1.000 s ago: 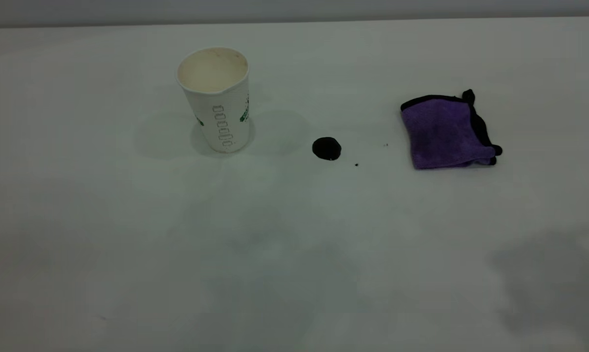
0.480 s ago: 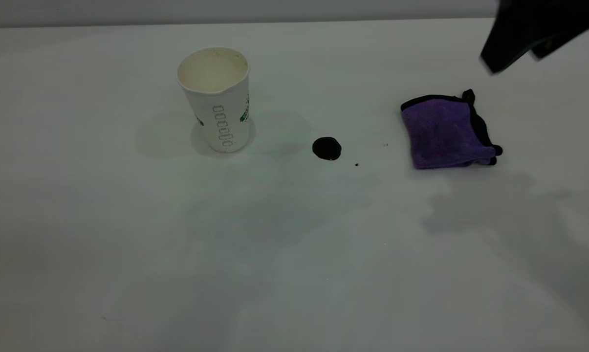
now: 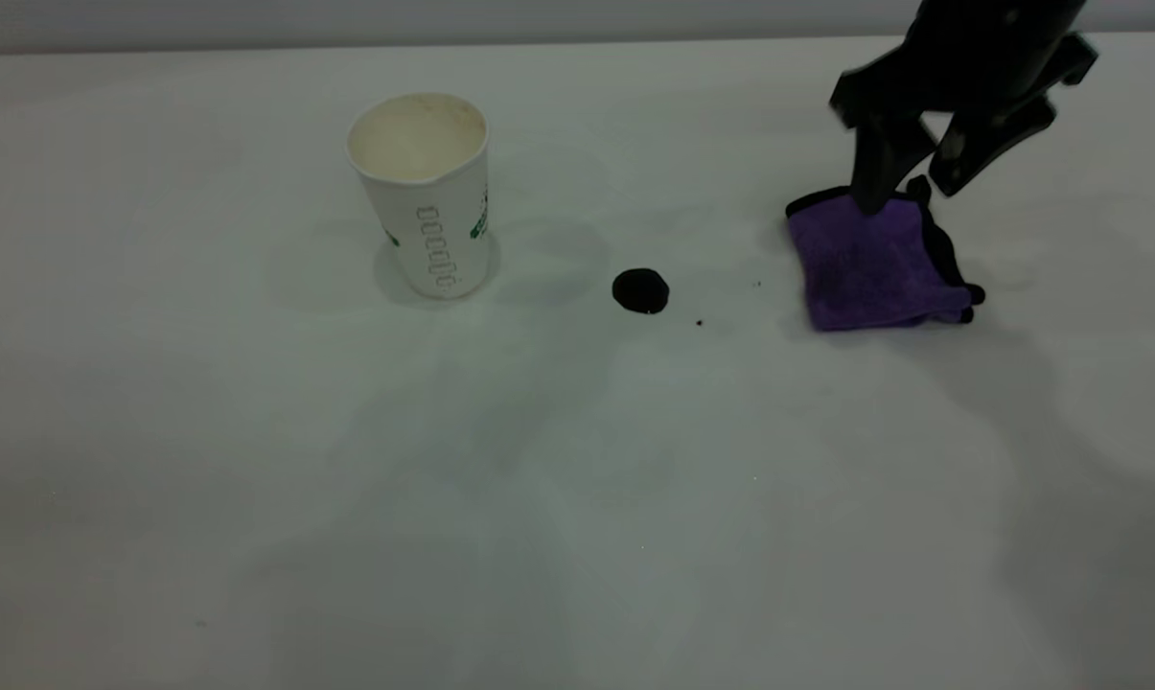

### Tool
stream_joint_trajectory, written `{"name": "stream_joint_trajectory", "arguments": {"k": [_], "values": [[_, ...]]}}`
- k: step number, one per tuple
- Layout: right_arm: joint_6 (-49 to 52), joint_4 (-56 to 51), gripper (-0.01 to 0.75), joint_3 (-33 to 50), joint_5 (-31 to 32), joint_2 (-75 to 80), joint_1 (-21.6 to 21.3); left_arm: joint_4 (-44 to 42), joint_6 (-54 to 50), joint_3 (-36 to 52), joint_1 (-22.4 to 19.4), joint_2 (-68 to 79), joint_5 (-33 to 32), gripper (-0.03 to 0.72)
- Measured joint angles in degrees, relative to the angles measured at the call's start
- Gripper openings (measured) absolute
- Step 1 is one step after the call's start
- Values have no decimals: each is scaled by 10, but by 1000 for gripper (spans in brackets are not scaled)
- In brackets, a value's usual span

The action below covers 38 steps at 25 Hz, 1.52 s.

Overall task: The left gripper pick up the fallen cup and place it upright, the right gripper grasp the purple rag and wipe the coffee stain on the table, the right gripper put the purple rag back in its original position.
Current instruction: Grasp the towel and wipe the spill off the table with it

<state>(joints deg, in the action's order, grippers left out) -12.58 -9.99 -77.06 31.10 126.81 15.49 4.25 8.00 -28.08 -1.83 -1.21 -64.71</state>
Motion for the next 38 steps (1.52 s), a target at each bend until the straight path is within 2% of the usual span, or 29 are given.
{"name": "stream_joint_trajectory", "arguments": {"k": [11,18,20,22,25,26,27,32,38], "values": [[16,51,592,-133,10,128,0,0,0,0,0,0,0,580],[41,113,584,-154,13,172,-1,0,1,0,0,0,0,580],[46,114,539,-155,12,177,-1,0,1,0,0,0,0,580],[47,100,437,-158,12,181,0,0,1,0,0,0,0,580],[31,65,176,-160,12,184,4,0,1,0,0,0,0,580],[20,49,103,-160,10,184,6,0,1,0,0,0,0,580],[3,32,69,-160,8,185,7,0,1,0,0,0,0,580],[-93,-72,52,-162,-29,190,36,0,1,0,0,0,0,580],[-123,-122,52,-162,-76,194,70,0,1,0,0,0,0,580]]}}
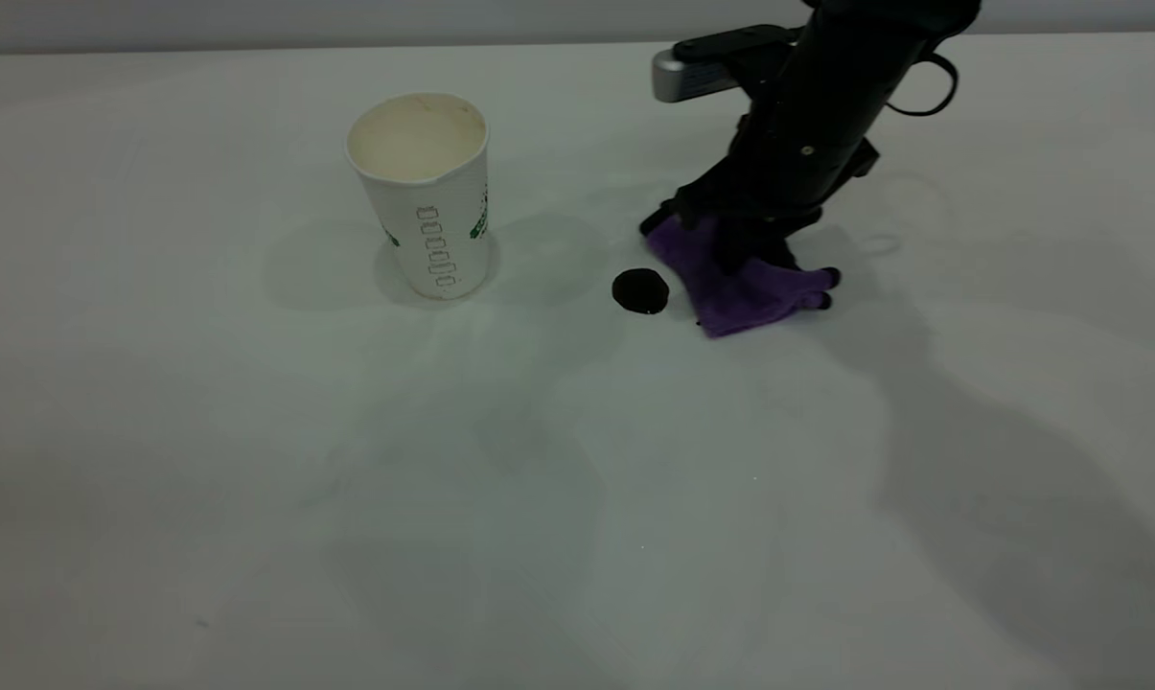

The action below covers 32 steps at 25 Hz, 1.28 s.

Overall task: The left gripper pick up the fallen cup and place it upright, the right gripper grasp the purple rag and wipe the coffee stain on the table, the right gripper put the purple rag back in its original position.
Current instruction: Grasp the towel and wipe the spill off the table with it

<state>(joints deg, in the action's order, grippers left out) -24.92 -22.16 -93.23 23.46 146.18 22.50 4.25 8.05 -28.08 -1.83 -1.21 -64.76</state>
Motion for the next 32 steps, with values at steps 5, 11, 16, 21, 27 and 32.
{"name": "stream_joint_trajectory", "arguments": {"k": [5,11,16,21,27,32], "values": [[-6,-8,52,0,-23,2,26,0,0,0,0,0,0,580],[-19,-18,52,0,-41,5,62,0,0,0,0,0,0,580],[-27,-20,52,0,-25,5,85,0,0,0,0,0,0,580],[-43,-23,55,0,0,5,109,0,0,0,0,0,0,580],[-63,-33,57,-2,48,5,141,0,-1,0,0,0,0,580],[-86,-36,60,-2,115,5,157,0,-1,0,0,0,0,580]]}}
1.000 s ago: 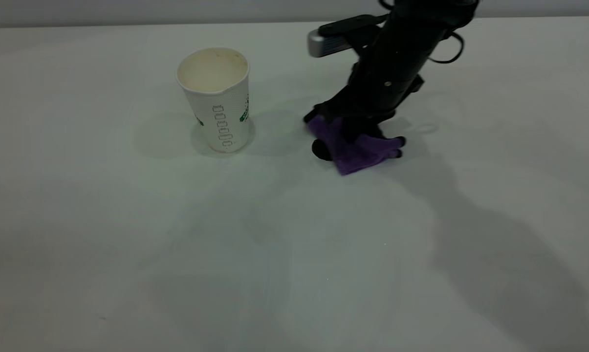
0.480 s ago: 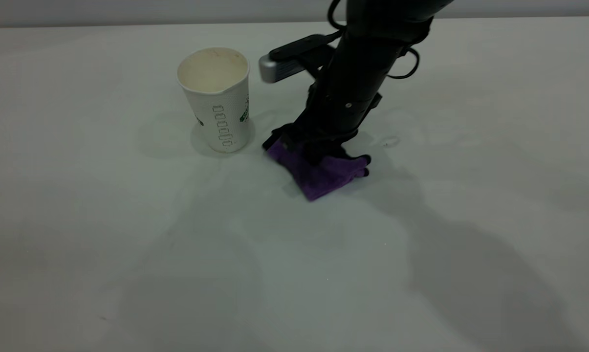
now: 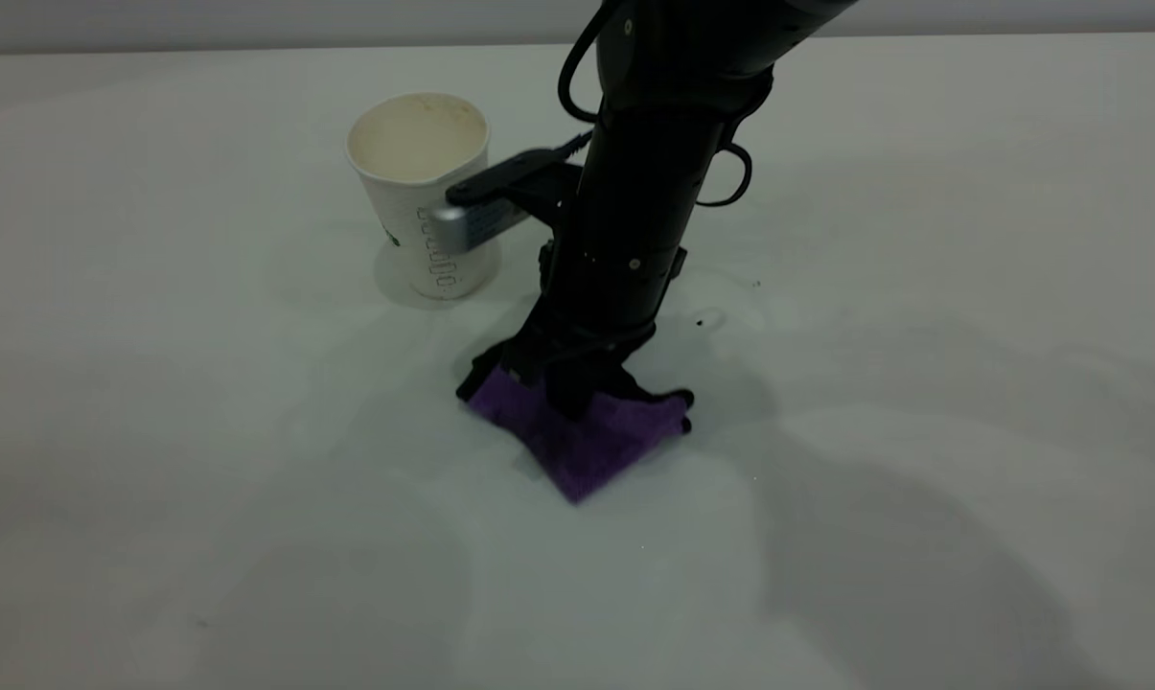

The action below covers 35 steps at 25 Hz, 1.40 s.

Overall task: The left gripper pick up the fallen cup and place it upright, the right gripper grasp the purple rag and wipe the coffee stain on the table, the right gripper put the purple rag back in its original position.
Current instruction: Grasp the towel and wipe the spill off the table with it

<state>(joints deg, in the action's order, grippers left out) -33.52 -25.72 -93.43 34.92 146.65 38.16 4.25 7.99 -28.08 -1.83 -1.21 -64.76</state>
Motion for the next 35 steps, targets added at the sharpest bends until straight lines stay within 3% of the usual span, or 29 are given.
{"name": "stream_joint_trajectory", "arguments": {"k": [4,9,16,23,31,35], "values": [[40,23,60,0,7,0,-14,0,-1,0,0,0,0,580],[128,99,64,0,3,-3,-64,0,-1,0,0,0,0,580],[223,207,70,-2,-12,-7,-173,0,-1,0,0,0,0,580],[250,232,78,-3,3,-8,-282,0,-1,0,0,0,0,580],[195,175,108,-3,14,-9,-299,0,-1,0,0,0,0,580],[135,124,221,-3,29,-9,-284,0,-1,0,0,0,0,580]]}}
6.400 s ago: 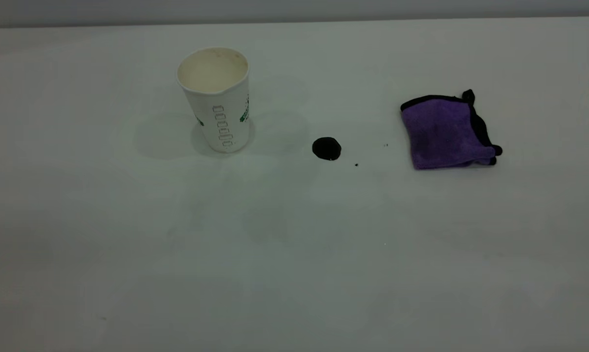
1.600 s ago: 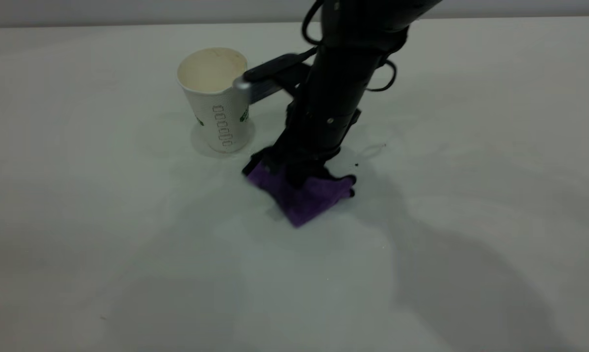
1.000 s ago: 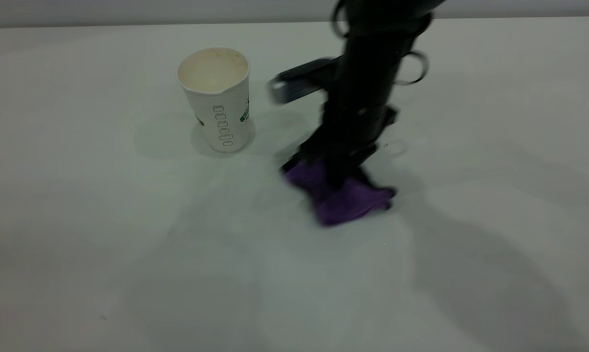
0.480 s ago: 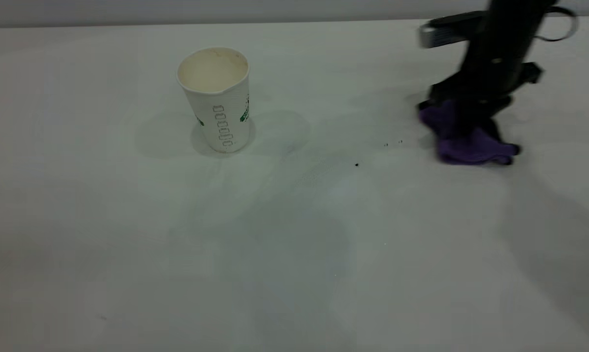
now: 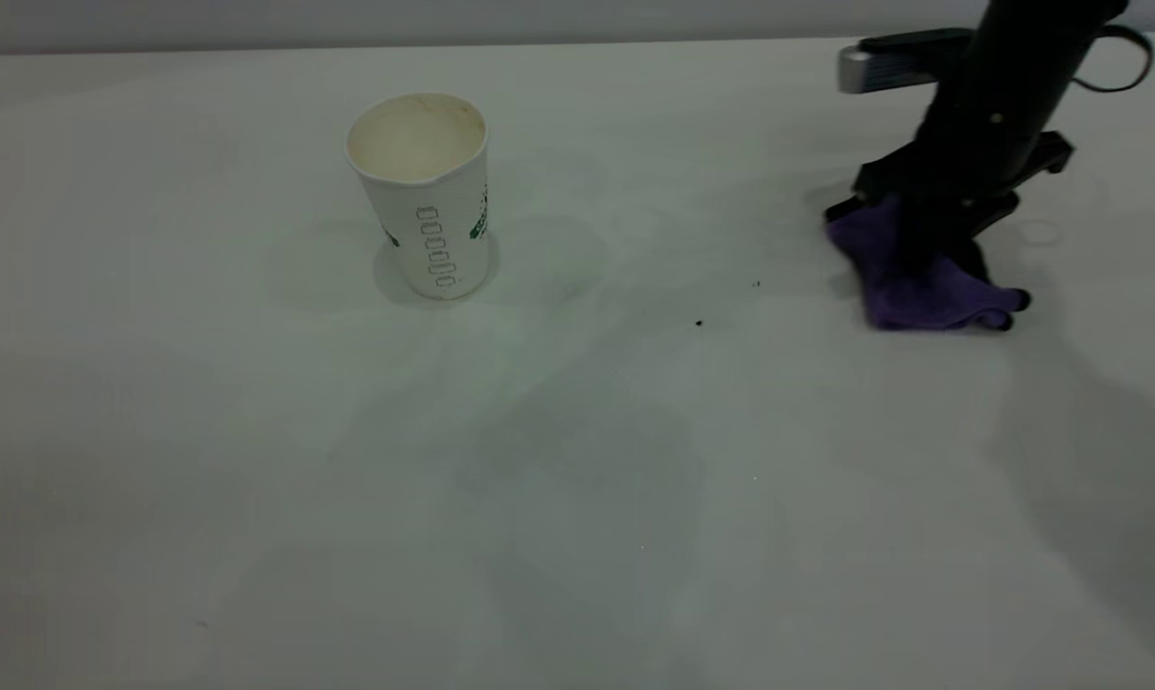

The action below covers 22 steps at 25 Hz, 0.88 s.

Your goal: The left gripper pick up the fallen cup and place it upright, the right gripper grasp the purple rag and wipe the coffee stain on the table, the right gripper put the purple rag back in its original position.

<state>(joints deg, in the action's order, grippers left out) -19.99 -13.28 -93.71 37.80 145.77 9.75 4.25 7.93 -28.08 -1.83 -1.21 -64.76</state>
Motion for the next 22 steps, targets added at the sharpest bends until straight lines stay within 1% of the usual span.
{"name": "stream_joint_trajectory", "arguments": {"k": [2,5,6,8,12,17,19,22], "values": [[-12,-18,323,0,9,-2,6,0,0,0,0,0,0,580],[-18,-31,452,2,38,-13,9,0,0,0,0,0,0,580],[-19,-33,482,3,53,-21,10,0,0,0,0,0,0,580],[-21,-33,515,5,90,-48,11,0,0,0,0,0,0,580],[-21,-39,523,5,166,-126,11,0,0,0,0,0,0,580],[3,-44,485,6,283,-230,11,0,0,0,0,0,0,580],[15,-44,468,7,304,-275,11,0,0,0,0,0,0,580],[32,-44,452,32,307,-350,11,0,0,0,0,0,0,580]]}}
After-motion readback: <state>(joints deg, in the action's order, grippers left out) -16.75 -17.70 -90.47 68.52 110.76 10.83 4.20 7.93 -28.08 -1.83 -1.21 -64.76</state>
